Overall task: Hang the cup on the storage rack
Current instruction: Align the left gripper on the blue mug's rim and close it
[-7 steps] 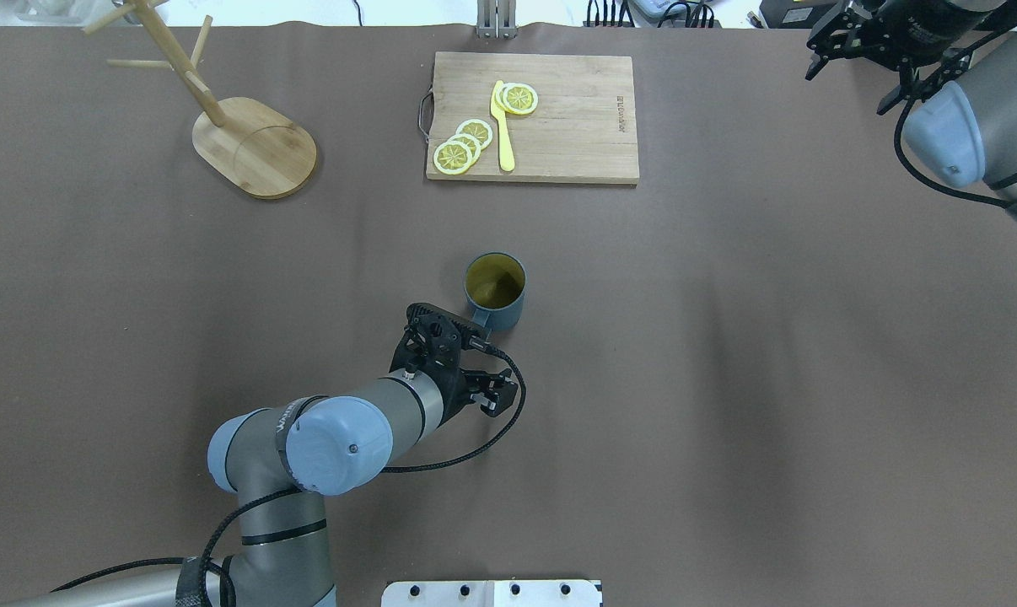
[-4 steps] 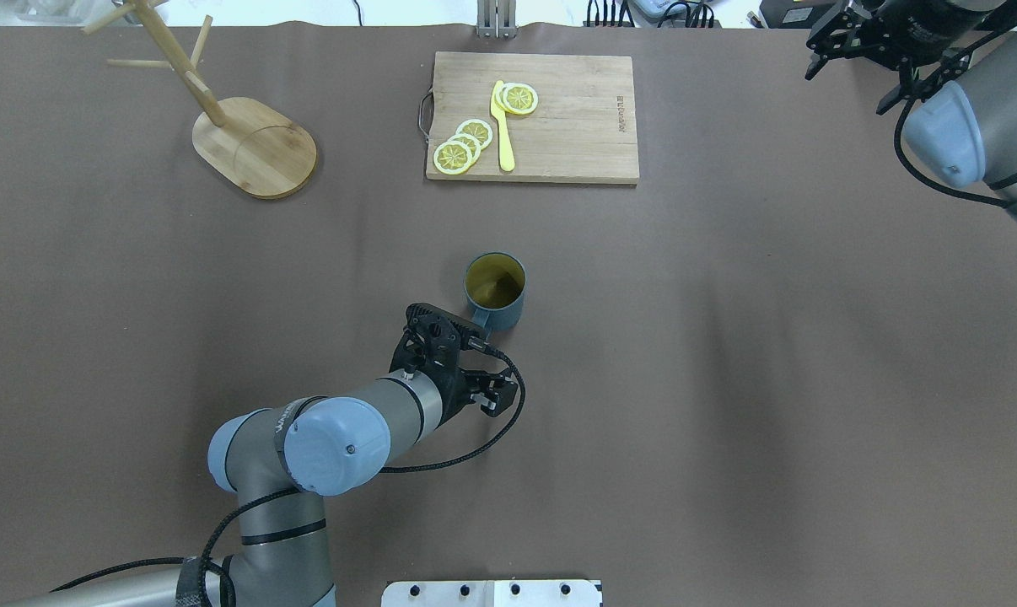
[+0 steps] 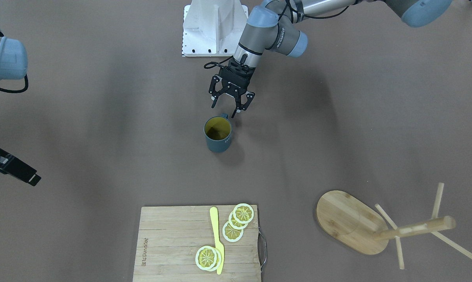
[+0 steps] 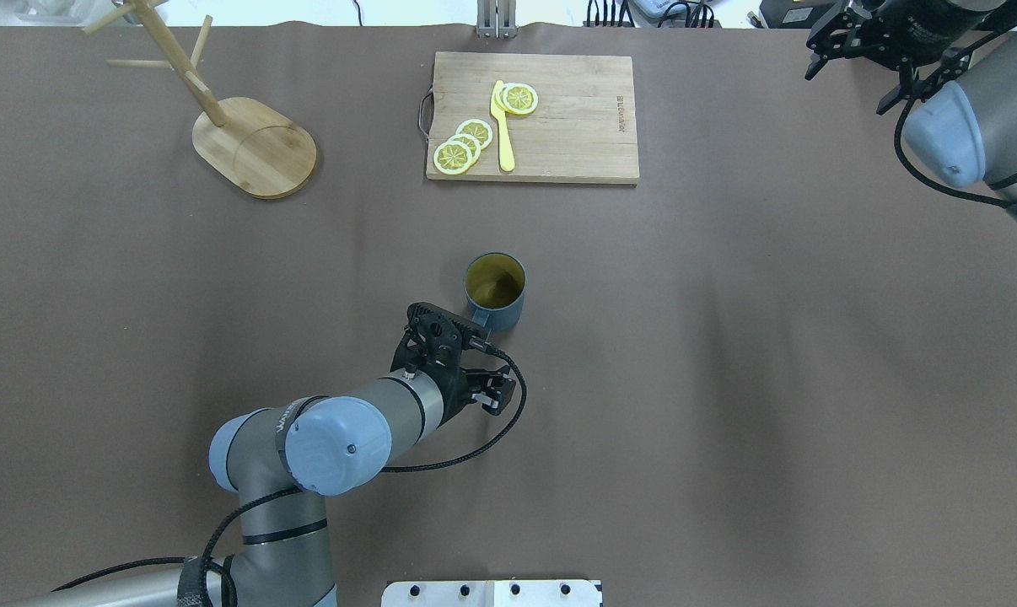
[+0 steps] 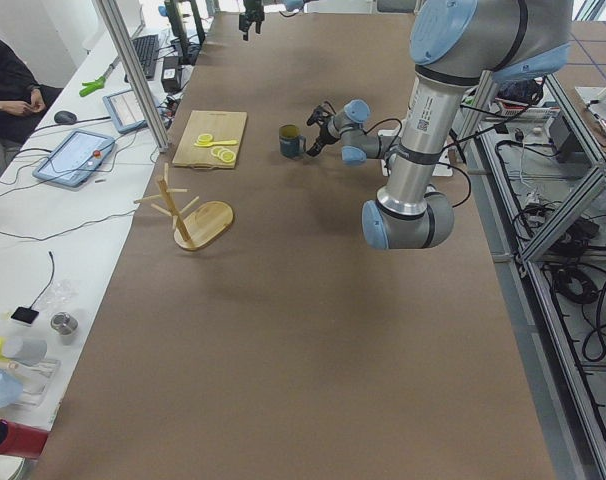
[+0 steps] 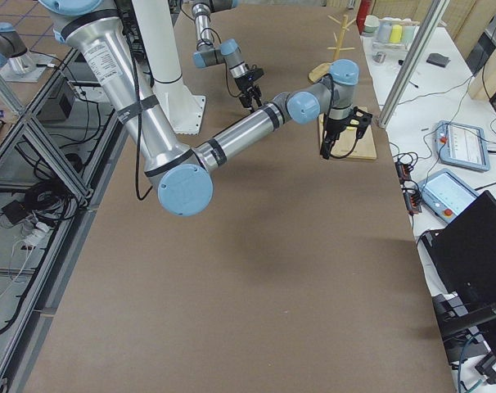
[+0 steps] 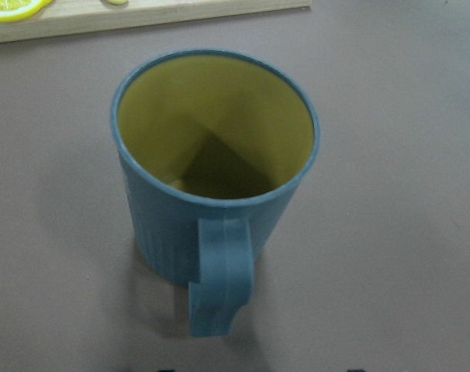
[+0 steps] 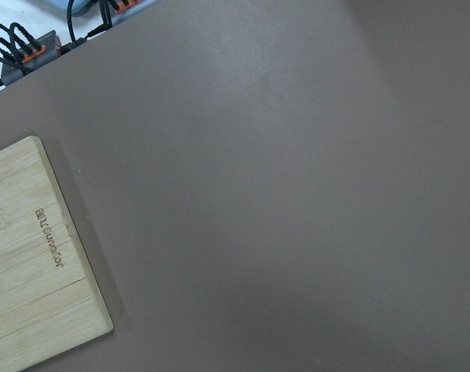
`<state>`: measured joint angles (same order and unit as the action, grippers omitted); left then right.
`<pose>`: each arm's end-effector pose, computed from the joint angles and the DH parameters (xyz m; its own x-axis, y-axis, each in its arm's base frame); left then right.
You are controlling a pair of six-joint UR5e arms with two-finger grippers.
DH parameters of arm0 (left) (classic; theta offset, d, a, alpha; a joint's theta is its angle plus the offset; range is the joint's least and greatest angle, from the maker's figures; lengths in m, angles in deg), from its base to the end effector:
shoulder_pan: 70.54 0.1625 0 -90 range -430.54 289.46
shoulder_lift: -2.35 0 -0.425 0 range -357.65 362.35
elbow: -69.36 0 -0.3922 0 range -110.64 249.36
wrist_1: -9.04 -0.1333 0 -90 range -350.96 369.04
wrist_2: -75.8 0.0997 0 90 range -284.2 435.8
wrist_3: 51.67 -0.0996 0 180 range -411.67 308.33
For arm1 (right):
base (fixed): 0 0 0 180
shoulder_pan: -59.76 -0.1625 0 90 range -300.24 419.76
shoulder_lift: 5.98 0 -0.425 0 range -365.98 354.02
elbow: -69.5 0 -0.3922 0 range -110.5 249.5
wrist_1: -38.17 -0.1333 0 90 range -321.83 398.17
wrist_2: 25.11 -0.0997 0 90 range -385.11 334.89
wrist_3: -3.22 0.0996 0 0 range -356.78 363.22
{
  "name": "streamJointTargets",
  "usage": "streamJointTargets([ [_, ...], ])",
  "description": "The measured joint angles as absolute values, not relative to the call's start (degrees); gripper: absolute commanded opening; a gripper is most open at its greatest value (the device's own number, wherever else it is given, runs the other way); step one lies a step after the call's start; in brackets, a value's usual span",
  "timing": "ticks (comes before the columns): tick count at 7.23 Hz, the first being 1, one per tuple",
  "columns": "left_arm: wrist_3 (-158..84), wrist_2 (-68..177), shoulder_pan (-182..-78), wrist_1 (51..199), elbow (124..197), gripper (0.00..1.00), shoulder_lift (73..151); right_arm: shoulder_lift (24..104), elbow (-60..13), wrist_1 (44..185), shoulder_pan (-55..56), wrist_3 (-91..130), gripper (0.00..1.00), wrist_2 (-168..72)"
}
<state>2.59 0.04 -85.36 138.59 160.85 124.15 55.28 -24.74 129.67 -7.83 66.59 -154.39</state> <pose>0.6107 -0.3248 0.2417 0.5090 0.4510 -0.7332 0.2191 0.7558 0.6170 -0.1862 -0.6357 0.3353 0.5549 0.4355 0.7088 -0.3813 0.8904 -0.2486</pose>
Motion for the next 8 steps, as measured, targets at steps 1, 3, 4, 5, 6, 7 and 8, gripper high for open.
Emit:
streamJointTargets([
  [1,2.6,0.0,-85.4,138.6,160.9,0.71,124.3,55.3,-24.7,129.7,-7.8,66.6,1.0,-154.4],
  [3,2.6,0.1,-85.7,138.6,160.7,0.67,124.5,55.3,-24.8,129.7,-7.8,66.6,1.0,-154.4],
  [4,2.6,0.1,-85.9,138.6,160.5,0.67,124.5,55.3,-24.8,129.7,-7.8,66.6,1.0,-154.4],
  [5,2.6,0.1,-86.1,138.7,160.2,0.67,124.7,55.3,-24.9,129.7,-7.8,66.6,1.0,-154.4],
  [6,2.6,0.1,-86.3,138.7,159.9,0.67,125.0,55.3,-24.9,129.7,-7.8,66.6,1.0,-154.4],
  [7,2.7,0.4,-86.5,138.7,159.4,0.65,125.4,55.3,-24.9,129.7,-7.8,66.6,1.0,-154.4],
  [8,2.7,0.9,-86.8,138.7,158.9,0.61,125.8,55.3,-24.9,129.7,-7.7,66.6,1.0,-154.4],
])
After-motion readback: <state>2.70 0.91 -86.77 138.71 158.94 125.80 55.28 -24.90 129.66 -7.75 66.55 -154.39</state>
